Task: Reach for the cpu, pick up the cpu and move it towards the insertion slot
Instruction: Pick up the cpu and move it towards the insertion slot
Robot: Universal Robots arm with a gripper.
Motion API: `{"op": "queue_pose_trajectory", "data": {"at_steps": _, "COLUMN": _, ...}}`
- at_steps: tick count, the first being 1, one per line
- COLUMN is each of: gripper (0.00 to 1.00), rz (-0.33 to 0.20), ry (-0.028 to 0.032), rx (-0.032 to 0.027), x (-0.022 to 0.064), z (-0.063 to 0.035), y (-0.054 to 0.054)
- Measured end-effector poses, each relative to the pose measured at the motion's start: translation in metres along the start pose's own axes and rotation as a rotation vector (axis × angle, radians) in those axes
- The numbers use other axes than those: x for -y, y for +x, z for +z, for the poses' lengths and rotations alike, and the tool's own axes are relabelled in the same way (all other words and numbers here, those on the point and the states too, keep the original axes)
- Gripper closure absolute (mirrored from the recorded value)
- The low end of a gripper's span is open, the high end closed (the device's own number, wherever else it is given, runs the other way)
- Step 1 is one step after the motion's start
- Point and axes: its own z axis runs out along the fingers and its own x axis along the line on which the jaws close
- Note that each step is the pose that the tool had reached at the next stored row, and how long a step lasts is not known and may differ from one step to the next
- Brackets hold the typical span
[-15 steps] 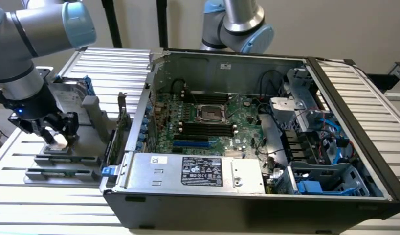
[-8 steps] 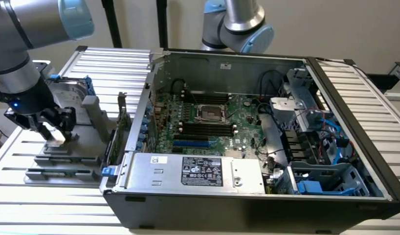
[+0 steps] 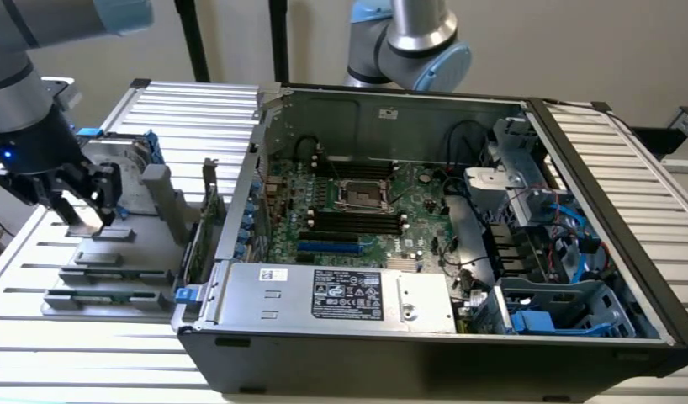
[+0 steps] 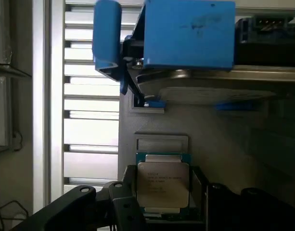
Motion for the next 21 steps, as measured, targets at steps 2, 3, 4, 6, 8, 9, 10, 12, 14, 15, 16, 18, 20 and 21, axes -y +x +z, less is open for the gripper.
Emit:
{"op": "queue_pose_trajectory", "data": {"at_steps": 2, "gripper": 0.45, "rz": 0.000, "ry": 0.0000, "rx": 0.0000, "x": -0.0002, "z": -0.0091, "y": -0.001}}
{"op": "queue_pose_trajectory", "data": {"at_steps": 3, "gripper": 0.45, "rz": 0.000, "ry": 0.0001, "rx": -0.0001, "x": -0.0003, "z": -0.0140, "y": -0.001}}
{"op": "queue_pose_trajectory", "data": {"at_steps": 4, "gripper": 0.45, "rz": 0.000, "ry": -0.0001, "rx": 0.0001, "x": -0.0004, "z": -0.0184, "y": -0.002}}
{"op": "queue_pose_trajectory", "data": {"at_steps": 6, "gripper": 0.45, "rz": 0.000, "ry": 0.0000, "rx": 0.0000, "x": -0.0006, "z": -0.0274, "y": -0.003}}
{"op": "queue_pose_trajectory", "data": {"at_steps": 8, "gripper": 0.45, "rz": 0.000, "ry": 0.0000, "rx": 0.0000, "x": -0.0008, "z": -0.0365, "y": -0.005}}
{"op": "queue_pose_trajectory", "data": {"at_steps": 9, "gripper": 0.45, "rz": 0.000, "ry": 0.0000, "rx": 0.0000, "x": -0.0009, "z": -0.0410, "y": -0.006}}
{"op": "queue_pose_trajectory", "data": {"at_steps": 10, "gripper": 0.45, "rz": 0.000, "ry": -0.0001, "rx": 0.0001, "x": -0.0010, "z": -0.0454, "y": -0.009}}
{"op": "queue_pose_trajectory", "data": {"at_steps": 12, "gripper": 0.45, "rz": 0.000, "ry": -0.0002, "rx": 0.0002, "x": -0.0011, "z": -0.0548, "y": -0.015}}
{"op": "queue_pose_trajectory", "data": {"at_steps": 14, "gripper": 0.45, "rz": 0.000, "ry": -0.0017, "rx": 0.0001, "x": -0.0010, "z": -0.0640, "y": -0.023}}
{"op": "queue_pose_trajectory", "data": {"at_steps": 15, "gripper": 0.45, "rz": 0.000, "ry": -0.0030, "rx": 0.0000, "x": -0.0009, "z": -0.0687, "y": -0.027}}
{"op": "queue_pose_trajectory", "data": {"at_steps": 16, "gripper": 0.45, "rz": 0.000, "ry": -0.0044, "rx": 0.0002, "x": -0.0008, "z": -0.0732, "y": -0.032}}
{"op": "queue_pose_trajectory", "data": {"at_steps": 18, "gripper": 0.45, "rz": -0.001, "ry": -0.0069, "rx": 0.0001, "x": -0.0007, "z": -0.0823, "y": -0.041}}
{"op": "queue_pose_trajectory", "data": {"at_steps": 20, "gripper": 0.45, "rz": -0.001, "ry": -0.0095, "rx": 0.0002, "x": -0.0005, "z": -0.0914, "y": -0.049}}
{"op": "queue_pose_trajectory", "data": {"at_steps": 21, "gripper": 0.45, "rz": -0.001, "ry": -0.0107, "rx": -0.0001, "x": -0.0004, "z": -0.0960, "y": -0.054}}
